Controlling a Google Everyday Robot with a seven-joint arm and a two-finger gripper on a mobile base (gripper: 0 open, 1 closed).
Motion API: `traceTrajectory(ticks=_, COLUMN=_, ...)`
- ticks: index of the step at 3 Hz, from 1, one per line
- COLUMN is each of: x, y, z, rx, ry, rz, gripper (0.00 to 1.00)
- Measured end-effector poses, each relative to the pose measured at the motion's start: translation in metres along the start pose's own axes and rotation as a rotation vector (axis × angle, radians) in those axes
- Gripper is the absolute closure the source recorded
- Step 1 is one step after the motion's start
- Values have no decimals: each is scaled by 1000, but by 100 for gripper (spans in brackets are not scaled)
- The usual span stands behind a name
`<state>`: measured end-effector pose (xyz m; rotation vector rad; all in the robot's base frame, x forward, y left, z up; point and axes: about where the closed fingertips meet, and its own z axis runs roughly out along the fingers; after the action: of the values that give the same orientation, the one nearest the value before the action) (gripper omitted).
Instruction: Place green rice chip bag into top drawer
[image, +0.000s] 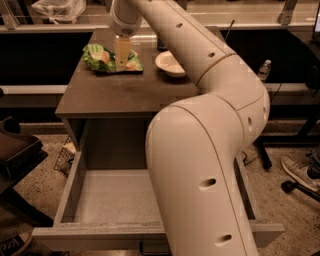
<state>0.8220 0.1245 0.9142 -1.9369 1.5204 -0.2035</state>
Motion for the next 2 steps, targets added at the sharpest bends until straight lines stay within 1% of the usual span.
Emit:
traceTrajectory(ticks=1, x=-2, y=4, z=7, rx=-4, ry=-19, rz=25, gripper=0)
traceTrajectory(ticks=2, x=-15, y=-2, z=16, rx=31, ry=-82, rz=73, gripper=0)
